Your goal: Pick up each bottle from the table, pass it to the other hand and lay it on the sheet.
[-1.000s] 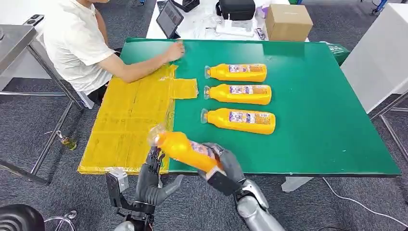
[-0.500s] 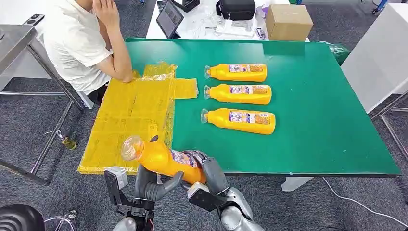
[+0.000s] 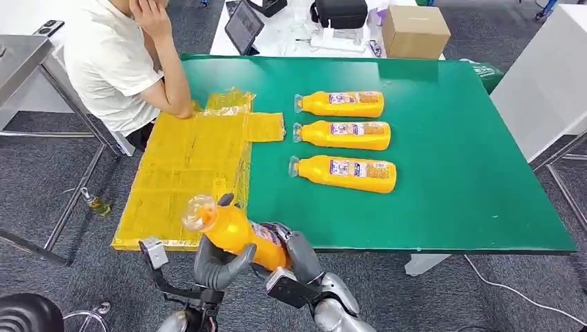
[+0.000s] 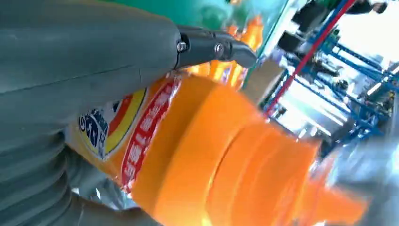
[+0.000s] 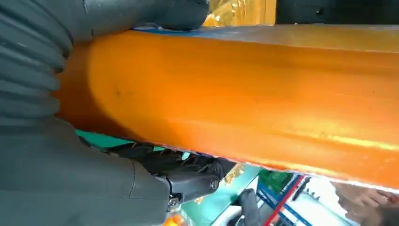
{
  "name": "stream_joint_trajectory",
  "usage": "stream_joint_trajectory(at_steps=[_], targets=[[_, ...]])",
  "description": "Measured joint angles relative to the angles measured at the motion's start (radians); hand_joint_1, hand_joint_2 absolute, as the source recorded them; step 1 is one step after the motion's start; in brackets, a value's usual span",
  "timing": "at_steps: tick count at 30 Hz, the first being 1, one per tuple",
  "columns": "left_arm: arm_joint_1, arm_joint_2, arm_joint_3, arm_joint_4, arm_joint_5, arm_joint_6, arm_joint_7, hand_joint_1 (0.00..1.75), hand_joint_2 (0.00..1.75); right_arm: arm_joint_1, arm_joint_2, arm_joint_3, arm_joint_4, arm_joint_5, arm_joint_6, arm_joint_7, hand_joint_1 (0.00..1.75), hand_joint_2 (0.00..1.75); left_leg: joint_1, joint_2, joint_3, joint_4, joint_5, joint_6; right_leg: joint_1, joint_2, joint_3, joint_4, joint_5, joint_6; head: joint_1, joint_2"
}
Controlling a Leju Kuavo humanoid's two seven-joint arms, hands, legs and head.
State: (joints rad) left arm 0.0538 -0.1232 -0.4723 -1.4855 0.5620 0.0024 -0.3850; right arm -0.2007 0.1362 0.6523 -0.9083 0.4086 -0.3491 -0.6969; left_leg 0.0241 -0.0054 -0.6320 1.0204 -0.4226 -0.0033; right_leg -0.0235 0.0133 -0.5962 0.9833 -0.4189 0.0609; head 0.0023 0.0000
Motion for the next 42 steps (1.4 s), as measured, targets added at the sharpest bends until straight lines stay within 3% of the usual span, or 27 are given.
stream_joint_trajectory(at_steps=[12, 17, 18, 19, 20, 24, 25, 30, 42], targets=[[0.023, 0.008, 0.039, -0.007, 0.054, -0.083, 0.006, 1.75, 1.75, -0.030, 0.014, 0.038, 0.057, -0.014, 0.007, -0.010, 1.52, 1.75, 0.000, 0.000, 0.000, 0.000, 0.000, 0.000, 0.000, 0.000, -0.001, 0.000, 0.000, 0.000, 0.001, 0.000], [0.027, 0.008, 0.042, -0.008, 0.048, -0.089, 0.006, 1.73, 1.75, -0.034, 0.016, 0.048, 0.065, -0.015, 0.007, -0.010, 1.40, 1.75, 0.000, 0.000, 0.000, 0.000, 0.000, 0.000, 0.000, 0.000, -0.001, 0.000, 0.000, 0.000, 0.000, 0.000], [0.027, 0.009, 0.042, -0.008, 0.040, -0.089, 0.005, 1.71, 1.75, -0.034, 0.016, 0.049, 0.065, -0.016, 0.006, -0.010, 1.33, 1.75, 0.000, 0.000, 0.000, 0.000, 0.000, 0.000, 0.000, 0.000, -0.001, 0.000, 0.000, 0.000, 0.001, 0.000], [0.026, 0.011, 0.042, -0.008, 0.024, -0.089, 0.003, 1.75, 1.75, -0.035, 0.016, 0.052, 0.066, -0.018, 0.006, -0.010, 0.54, 1.75, 0.000, 0.000, 0.000, 0.000, 0.000, 0.000, 0.000, 0.000, -0.001, 0.000, 0.000, 0.000, 0.001, 0.000], [0.026, 0.014, 0.041, -0.008, 0.000, -0.086, 0.000, 1.75, 1.75, -0.036, 0.016, 0.055, 0.066, -0.019, 0.004, -0.010, 0.00, 1.75, 0.000, 0.000, 0.000, 0.000, 0.000, 0.000, 0.000, 0.000, -0.001, 0.000, 0.000, 0.000, 0.000, 0.000], [0.011, 0.016, 0.017, -0.007, -0.131, -0.043, -0.030, 1.75, 1.75, -0.036, 0.019, 0.056, 0.070, -0.017, 0.009, -0.002, 0.00, 1.75, 0.000, 0.000, 0.000, 0.000, 0.000, 0.000, 0.000, 0.000, -0.001, 0.000, 0.000, 0.000, 0.001, 0.000], [0.009, 0.017, 0.010, -0.006, -0.147, -0.035, -0.036, 1.75, 1.75, -0.036, 0.019, 0.056, 0.070, -0.015, 0.013, 0.006, 0.00, 0.00, 0.000, 0.000, 0.000, 0.000, 0.000, 0.000, 0.000, 0.000, -0.001, 0.000, 0.000, 0.000, 0.000, 0.000], [0.009, 0.017, 0.004, -0.006, -0.166, -0.022, -0.042, 1.75, 1.75, -0.027, 0.019, 0.045, 0.069, -0.012, 0.012, 0.035, 0.00, 0.00, 0.000, 0.000, 0.000, 0.000, 0.000, 0.000, 0.000, 0.000, -0.001, 0.000, 0.000, 0.000, 0.000, 0.000], [0.036, 0.027, 0.032, -0.074, -0.209, 0.090, -0.045, 1.75, 1.75, 0.054, 0.006, 0.007, -0.006, 0.039, -0.152, 0.021, 0.00, 0.00, 0.000, 0.000, -0.001, 0.000, 0.000, 0.000, 0.000, 0.000, -0.001, 0.000, 0.000, 0.000, 0.001, 0.000]])
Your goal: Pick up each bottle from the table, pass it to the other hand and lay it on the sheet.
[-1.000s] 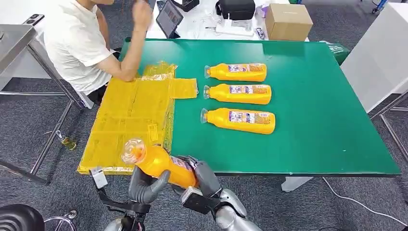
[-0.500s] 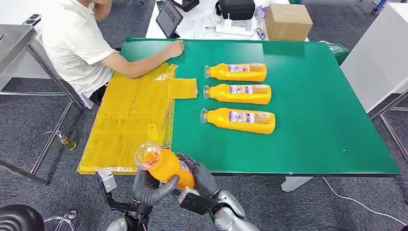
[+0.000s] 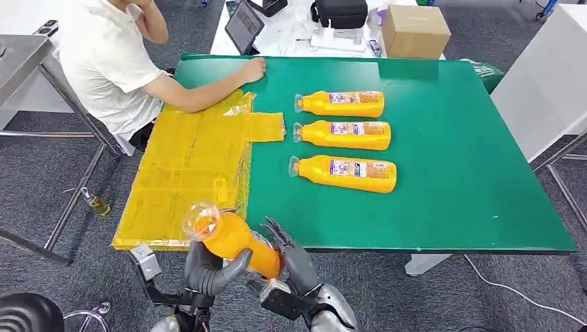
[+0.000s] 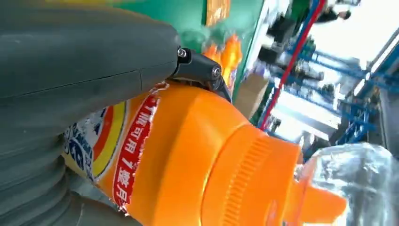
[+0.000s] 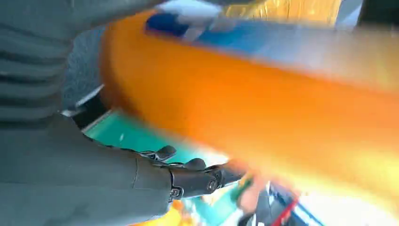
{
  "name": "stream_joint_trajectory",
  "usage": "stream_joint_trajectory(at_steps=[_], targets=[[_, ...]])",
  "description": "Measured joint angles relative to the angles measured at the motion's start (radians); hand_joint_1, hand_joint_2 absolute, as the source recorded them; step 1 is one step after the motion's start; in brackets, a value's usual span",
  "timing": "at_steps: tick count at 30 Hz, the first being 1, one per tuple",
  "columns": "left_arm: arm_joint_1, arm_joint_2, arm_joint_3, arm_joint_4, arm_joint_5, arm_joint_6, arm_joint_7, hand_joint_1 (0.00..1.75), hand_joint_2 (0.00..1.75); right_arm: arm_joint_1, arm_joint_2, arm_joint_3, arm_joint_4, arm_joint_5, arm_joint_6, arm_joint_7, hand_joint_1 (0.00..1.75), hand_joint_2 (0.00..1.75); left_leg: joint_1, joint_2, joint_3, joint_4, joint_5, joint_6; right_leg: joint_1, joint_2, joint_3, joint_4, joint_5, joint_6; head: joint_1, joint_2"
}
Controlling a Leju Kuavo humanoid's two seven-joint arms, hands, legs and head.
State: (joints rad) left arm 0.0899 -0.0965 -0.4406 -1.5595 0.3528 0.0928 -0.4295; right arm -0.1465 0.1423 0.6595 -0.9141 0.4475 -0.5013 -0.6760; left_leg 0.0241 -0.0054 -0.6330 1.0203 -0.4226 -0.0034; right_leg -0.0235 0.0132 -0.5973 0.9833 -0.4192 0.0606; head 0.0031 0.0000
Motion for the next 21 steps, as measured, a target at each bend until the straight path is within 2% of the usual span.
stream_joint_trajectory(at_steps=[7, 10, 14, 17, 21], targets=[[0.021, 0.021, 0.082, -0.035, -0.093, 0.108, -0.005, 1.75, 1.75, 0.061, -0.006, -0.089, -0.117, -0.036, -0.173, -0.019, 0.00, 0.00, 0.000, 0.000, 0.000, 0.000, 0.000, 0.000, 0.000, 0.000, 0.000, 0.000, 0.000, 0.000, 0.000, 0.000], [0.026, 0.029, 0.098, -0.049, -0.186, 0.176, -0.010, 1.75, 1.75, 0.094, 0.000, -0.139, -0.189, 0.008, -0.189, -0.019, 0.00, 0.00, 0.000, 0.000, 0.000, 0.000, 0.000, 0.000, 0.000, 0.000, 0.000, 0.000, 0.000, 0.000, 0.001, 0.000], [0.025, 0.051, 0.130, -0.065, -0.406, 0.306, -0.011, 1.75, 1.75, 0.147, 0.064, -0.324, -0.386, 0.098, -0.192, -0.021, 0.00, 0.00, 0.000, -0.001, -0.001, 0.000, 0.000, 0.000, 0.000, 0.000, -0.001, 0.000, 0.000, 0.000, 0.000, 0.000], [0.008, 0.065, 0.158, -0.067, -0.548, 0.361, 0.009, 1.75, 1.75, 0.164, 0.107, -0.456, -0.534, 0.110, -0.199, -0.021, 0.00, 0.00, 0.000, -0.001, -0.001, 0.000, 0.000, 0.000, 0.000, -0.001, -0.001, 0.000, 0.000, 0.000, 0.000, 0.000], [-0.040, 0.082, 0.187, -0.059, -0.749, 0.418, 0.054, 1.75, 1.75, 0.177, 0.147, -0.547, -0.650, 0.108, -0.200, -0.021, 0.00, 0.00, 0.000, -0.002, 0.000, 0.000, 0.001, 0.000, 0.000, -0.001, 0.000, 0.000, 0.000, 0.000, 0.000, 0.000]])
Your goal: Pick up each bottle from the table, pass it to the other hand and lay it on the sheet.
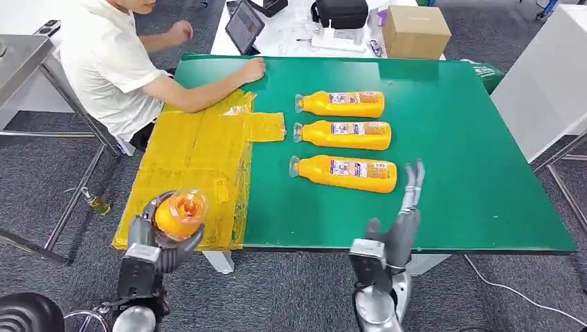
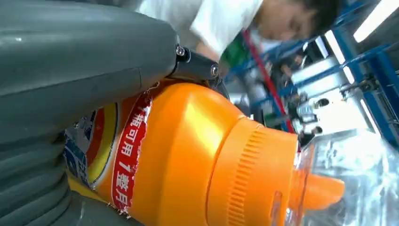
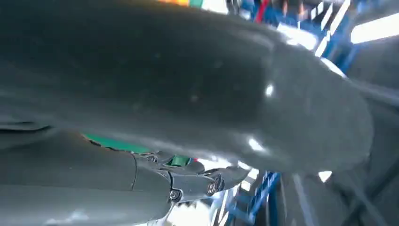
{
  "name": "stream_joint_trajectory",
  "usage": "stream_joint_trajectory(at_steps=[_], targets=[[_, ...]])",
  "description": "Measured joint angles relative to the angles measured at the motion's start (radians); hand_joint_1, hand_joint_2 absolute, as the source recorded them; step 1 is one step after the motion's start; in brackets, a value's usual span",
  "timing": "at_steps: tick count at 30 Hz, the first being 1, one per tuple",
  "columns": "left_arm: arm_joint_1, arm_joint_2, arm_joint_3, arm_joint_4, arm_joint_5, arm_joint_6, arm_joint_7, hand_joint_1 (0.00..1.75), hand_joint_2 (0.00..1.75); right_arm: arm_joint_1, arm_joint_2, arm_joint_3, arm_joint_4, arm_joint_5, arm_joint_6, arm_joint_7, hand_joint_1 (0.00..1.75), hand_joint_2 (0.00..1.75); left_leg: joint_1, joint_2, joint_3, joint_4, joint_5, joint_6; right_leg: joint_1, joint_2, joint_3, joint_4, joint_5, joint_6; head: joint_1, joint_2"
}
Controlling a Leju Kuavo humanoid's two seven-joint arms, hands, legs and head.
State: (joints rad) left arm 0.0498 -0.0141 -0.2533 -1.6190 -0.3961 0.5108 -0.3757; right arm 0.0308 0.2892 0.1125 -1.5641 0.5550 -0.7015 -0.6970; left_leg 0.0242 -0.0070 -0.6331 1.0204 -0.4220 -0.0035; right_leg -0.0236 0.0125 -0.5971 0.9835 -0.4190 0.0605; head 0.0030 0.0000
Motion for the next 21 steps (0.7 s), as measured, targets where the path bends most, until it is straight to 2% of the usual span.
stream_joint_trajectory(at_steps=[8, 12, 21], targets=[[-0.040, 0.014, 0.018, 0.028, -0.109, -0.003, 0.041, 1.75, 1.75, 0.010, 0.025, -0.042, -0.061, -0.013, 0.000, -0.001, 0.00, 0.00, 0.000, 0.000, 0.000, 0.000, 0.000, 0.000, 0.000, 0.000, -0.001, 0.000, 0.000, 0.000, 0.000, 0.000], [-0.105, 0.018, 0.015, 0.113, -0.261, -0.060, 0.087, 1.75, 1.75, 0.008, 0.027, -0.023, -0.053, -0.046, 0.001, -0.001, 0.00, 0.00, 0.000, -0.001, 0.000, 0.000, 0.000, 0.000, 0.000, 0.000, 0.000, 0.000, 0.000, 0.000, 0.000, 0.000], [-0.164, 0.024, 0.009, 0.218, -0.308, -0.087, 0.103, 1.75, 1.75, 0.007, 0.027, 0.007, -0.030, -0.062, 0.002, -0.001, 0.00, 0.00, 0.000, 0.000, 0.000, 0.000, 0.000, 0.000, 0.000, 0.000, 0.000, 0.000, 0.000, 0.000, 0.000, 0.000]])
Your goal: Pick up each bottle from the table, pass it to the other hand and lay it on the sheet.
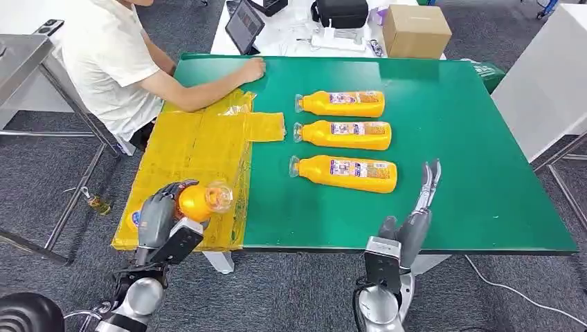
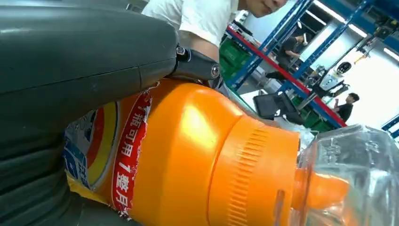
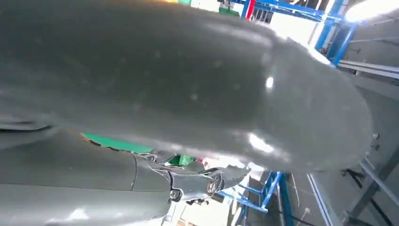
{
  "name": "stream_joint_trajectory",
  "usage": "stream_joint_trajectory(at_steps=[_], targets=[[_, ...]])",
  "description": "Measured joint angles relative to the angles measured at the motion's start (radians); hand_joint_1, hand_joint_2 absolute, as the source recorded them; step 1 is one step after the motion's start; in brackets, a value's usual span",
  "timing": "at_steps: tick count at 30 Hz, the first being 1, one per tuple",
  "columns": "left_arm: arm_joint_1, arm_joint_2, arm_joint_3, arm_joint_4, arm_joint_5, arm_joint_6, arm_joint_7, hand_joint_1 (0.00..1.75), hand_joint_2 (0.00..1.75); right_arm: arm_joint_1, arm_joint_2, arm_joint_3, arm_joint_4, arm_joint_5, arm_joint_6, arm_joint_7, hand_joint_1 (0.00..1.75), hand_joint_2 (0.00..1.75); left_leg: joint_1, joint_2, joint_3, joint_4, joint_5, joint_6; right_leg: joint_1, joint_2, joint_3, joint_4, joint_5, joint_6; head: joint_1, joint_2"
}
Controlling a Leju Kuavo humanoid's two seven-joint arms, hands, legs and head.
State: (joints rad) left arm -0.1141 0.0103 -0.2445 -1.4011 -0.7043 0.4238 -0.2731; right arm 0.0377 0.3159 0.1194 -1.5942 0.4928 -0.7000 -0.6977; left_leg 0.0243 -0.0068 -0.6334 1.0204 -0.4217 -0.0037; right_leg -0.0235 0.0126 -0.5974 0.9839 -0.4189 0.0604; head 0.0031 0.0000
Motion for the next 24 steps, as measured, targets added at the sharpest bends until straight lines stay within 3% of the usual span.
stream_joint_trajectory(at_steps=[7, 9, 14, 16, 17, 18, 19, 20, 24], targets=[[-0.082, 0.010, -0.037, 0.176, -0.116, -0.042, 0.012, 1.75, 1.75, -0.013, -0.007, 0.045, 0.045, -0.042, 0.000, 0.000, 0.00, 0.00, 0.000, 0.000, 0.000, 0.000, 0.000, 0.000, 0.000, 0.000, 0.000, 0.000, 0.000, 0.000, 0.000, 0.000], [-0.102, 0.010, -0.045, 0.209, -0.114, -0.050, 0.001, 1.54, 1.75, -0.013, -0.010, 0.054, 0.056, -0.051, 0.000, 0.000, 0.00, 0.00, 0.000, -0.001, 0.001, 0.000, 0.000, 0.000, 0.000, -0.001, 0.001, 0.000, 0.000, 0.000, 0.000, 0.000], [-0.142, 0.011, -0.068, 0.287, -0.158, -0.060, 0.000, 1.68, 1.75, -0.017, -0.020, 0.081, 0.089, -0.069, 0.000, 0.000, 0.00, 0.00, 0.000, -0.002, 0.003, 0.000, 0.000, 0.000, 0.000, -0.002, 0.004, 0.000, 0.000, 0.000, 0.000, 0.000], [-0.162, 0.012, -0.082, 0.328, -0.194, -0.061, 0.011, 1.62, 1.75, -0.023, -0.024, 0.090, 0.105, -0.077, 0.000, 0.000, 0.00, 0.00, 0.000, -0.002, 0.004, 0.000, 0.000, 0.000, 0.000, -0.002, 0.005, 0.000, 0.000, 0.000, 0.000, 0.000], [-0.175, 0.012, -0.091, 0.355, -0.208, -0.061, 0.016, 1.54, 1.75, -0.026, -0.026, 0.097, 0.115, -0.084, 0.000, 0.000, 0.00, 0.00, 0.000, -0.002, 0.005, 0.000, 0.000, 0.000, 0.000, -0.001, 0.006, 0.000, 0.000, 0.000, 0.000, 0.000], [-0.190, 0.013, -0.097, 0.384, -0.215, -0.061, 0.018, 1.24, 1.75, -0.029, -0.027, 0.101, 0.125, -0.085, 0.000, 0.000, 0.00, 0.00, 0.000, -0.002, 0.006, 0.000, 0.000, 0.000, 0.000, -0.001, 0.007, 0.000, 0.000, 0.000, 0.000, 0.000], [-0.204, 0.014, -0.101, 0.413, -0.219, -0.060, 0.017, 0.52, 1.75, -0.029, -0.028, 0.105, 0.135, -0.090, 0.000, 0.000, 0.00, 0.00, 0.000, -0.002, 0.007, 0.000, 0.000, 0.000, 0.000, -0.002, 0.008, 0.000, 0.000, 0.000, 0.000, 0.000], [-0.219, 0.014, -0.105, 0.439, -0.221, -0.060, 0.014, 0.00, 1.75, -0.029, -0.030, 0.110, 0.142, -0.096, 0.000, 0.000, 0.00, 0.00, 0.000, -0.002, 0.008, 0.000, 0.000, 0.000, 0.000, -0.002, 0.009, 0.000, 0.000, 0.000, 0.000, 0.000], [-0.280, 0.013, -0.114, 0.558, -0.202, -0.061, -0.002, 0.00, 1.75, -0.032, -0.037, 0.131, 0.166, -0.109, 0.000, 0.000, 0.00, 0.00, 0.000, -0.002, 0.013, -0.001, 0.000, -0.001, 0.000, -0.001, 0.012, 0.001, -0.001, -0.001, 0.000, 0.000]])
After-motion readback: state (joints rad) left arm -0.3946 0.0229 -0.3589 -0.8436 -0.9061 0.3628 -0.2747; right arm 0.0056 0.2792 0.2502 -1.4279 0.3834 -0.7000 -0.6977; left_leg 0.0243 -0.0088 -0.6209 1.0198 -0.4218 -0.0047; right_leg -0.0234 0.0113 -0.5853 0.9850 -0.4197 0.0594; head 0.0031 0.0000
